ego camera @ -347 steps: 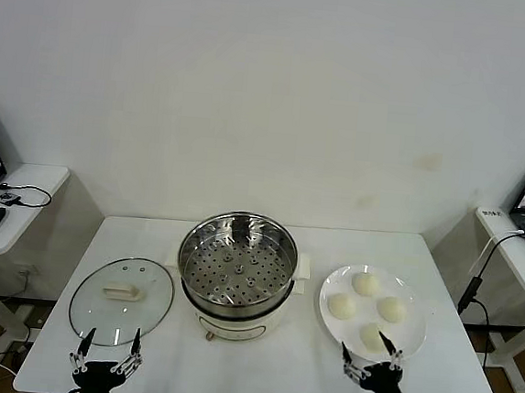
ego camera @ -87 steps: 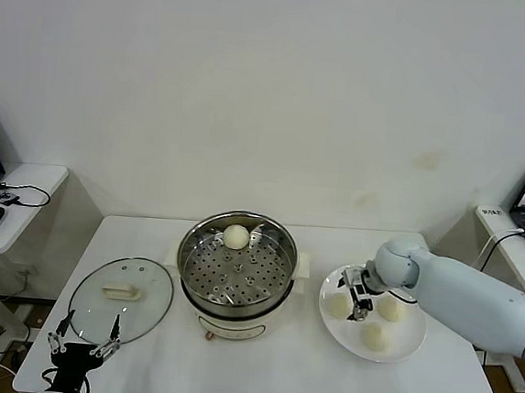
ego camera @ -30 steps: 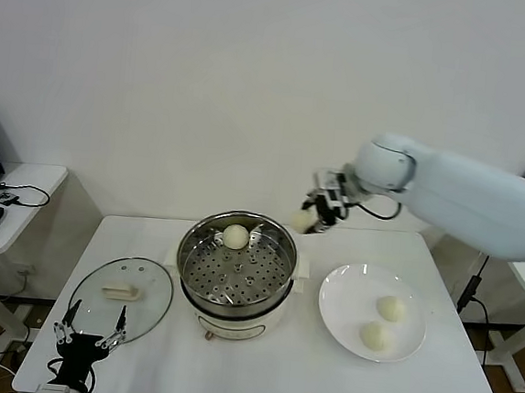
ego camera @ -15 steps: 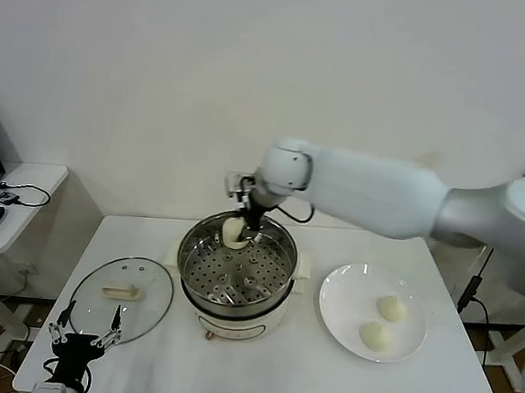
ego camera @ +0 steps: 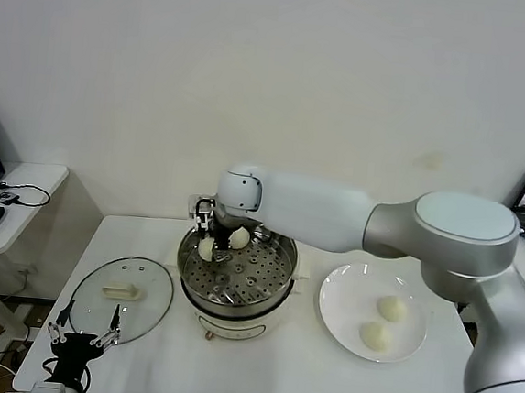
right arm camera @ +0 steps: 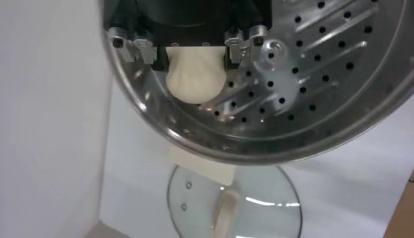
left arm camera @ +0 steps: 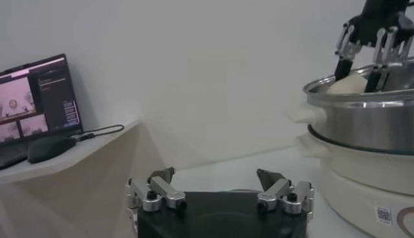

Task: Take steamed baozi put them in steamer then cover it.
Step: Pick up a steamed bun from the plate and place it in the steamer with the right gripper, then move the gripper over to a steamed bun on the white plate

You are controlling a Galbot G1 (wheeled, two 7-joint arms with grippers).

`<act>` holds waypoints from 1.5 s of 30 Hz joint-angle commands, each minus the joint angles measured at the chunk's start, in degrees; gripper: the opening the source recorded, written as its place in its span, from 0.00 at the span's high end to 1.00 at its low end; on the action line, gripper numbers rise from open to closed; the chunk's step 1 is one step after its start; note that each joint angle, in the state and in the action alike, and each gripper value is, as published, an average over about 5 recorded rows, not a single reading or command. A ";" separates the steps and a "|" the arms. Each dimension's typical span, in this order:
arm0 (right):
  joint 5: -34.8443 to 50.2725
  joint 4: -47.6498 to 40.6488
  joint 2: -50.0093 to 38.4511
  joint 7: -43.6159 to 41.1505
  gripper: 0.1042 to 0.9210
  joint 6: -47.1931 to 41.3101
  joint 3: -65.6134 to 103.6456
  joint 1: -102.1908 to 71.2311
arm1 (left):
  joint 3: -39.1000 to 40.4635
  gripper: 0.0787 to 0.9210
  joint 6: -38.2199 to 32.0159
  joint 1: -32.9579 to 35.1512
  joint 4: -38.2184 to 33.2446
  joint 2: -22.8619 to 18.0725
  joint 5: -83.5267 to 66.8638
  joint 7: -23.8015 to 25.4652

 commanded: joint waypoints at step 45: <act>-28.84 35.80 -62.96 -18.45 0.12 16.79 2.88 2.67 | 1.75 0.12 0.26 0.59 -0.07 0.24 2.57 0.00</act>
